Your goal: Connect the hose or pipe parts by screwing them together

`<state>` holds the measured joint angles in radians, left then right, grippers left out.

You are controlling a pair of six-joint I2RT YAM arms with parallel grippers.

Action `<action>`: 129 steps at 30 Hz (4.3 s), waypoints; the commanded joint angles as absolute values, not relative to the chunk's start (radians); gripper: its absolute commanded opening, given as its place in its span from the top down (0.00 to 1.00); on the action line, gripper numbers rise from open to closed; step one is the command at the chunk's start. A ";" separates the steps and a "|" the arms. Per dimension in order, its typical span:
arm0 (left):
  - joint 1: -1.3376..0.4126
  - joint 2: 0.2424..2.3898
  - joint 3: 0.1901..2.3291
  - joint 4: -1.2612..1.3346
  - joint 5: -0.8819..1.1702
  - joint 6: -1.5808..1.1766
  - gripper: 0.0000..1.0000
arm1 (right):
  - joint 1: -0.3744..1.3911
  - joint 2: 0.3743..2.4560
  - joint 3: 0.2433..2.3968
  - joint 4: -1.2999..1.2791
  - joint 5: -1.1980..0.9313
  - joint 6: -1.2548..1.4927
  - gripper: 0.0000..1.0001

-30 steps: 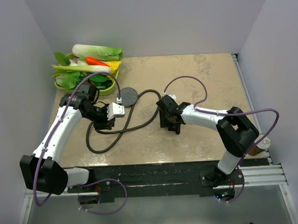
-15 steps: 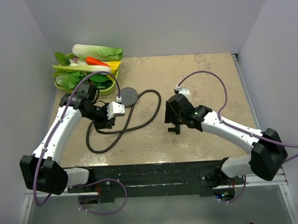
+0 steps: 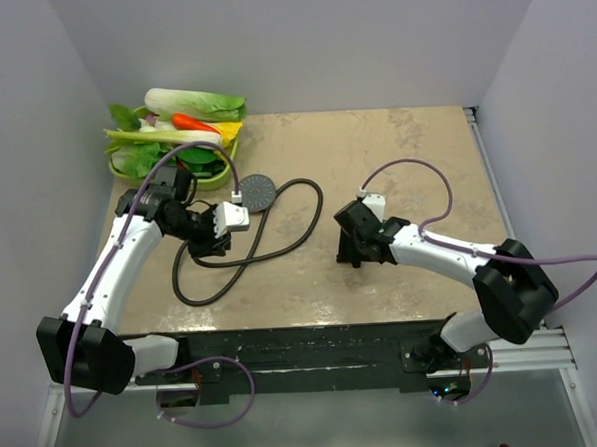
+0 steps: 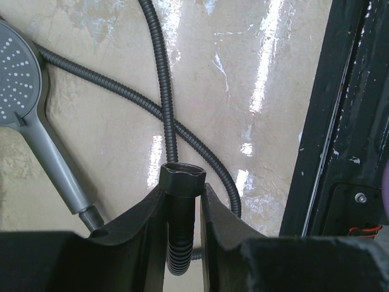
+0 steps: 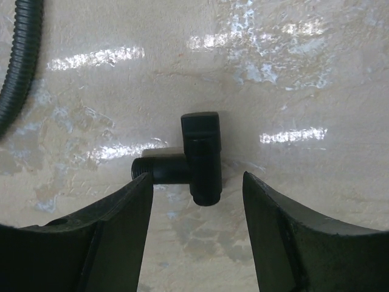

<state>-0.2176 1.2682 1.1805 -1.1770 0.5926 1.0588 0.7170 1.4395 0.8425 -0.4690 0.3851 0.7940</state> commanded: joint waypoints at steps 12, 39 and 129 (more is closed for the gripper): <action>-0.250 1.216 1.138 -1.180 0.641 1.022 1.00 | 0.709 1.559 0.749 -0.250 0.370 0.859 0.88; -0.472 1.554 1.239 -1.300 1.133 0.879 1.00 | 1.517 1.261 0.922 -0.147 1.281 0.500 1.00; -0.518 1.371 1.252 -0.877 1.174 0.382 1.00 | 1.572 1.401 0.970 0.138 1.210 0.411 1.00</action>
<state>-0.4843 1.4006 1.2144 -1.0401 1.0443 0.4278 1.5532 1.3880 0.9504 0.1276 1.3933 0.2768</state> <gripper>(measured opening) 0.280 0.281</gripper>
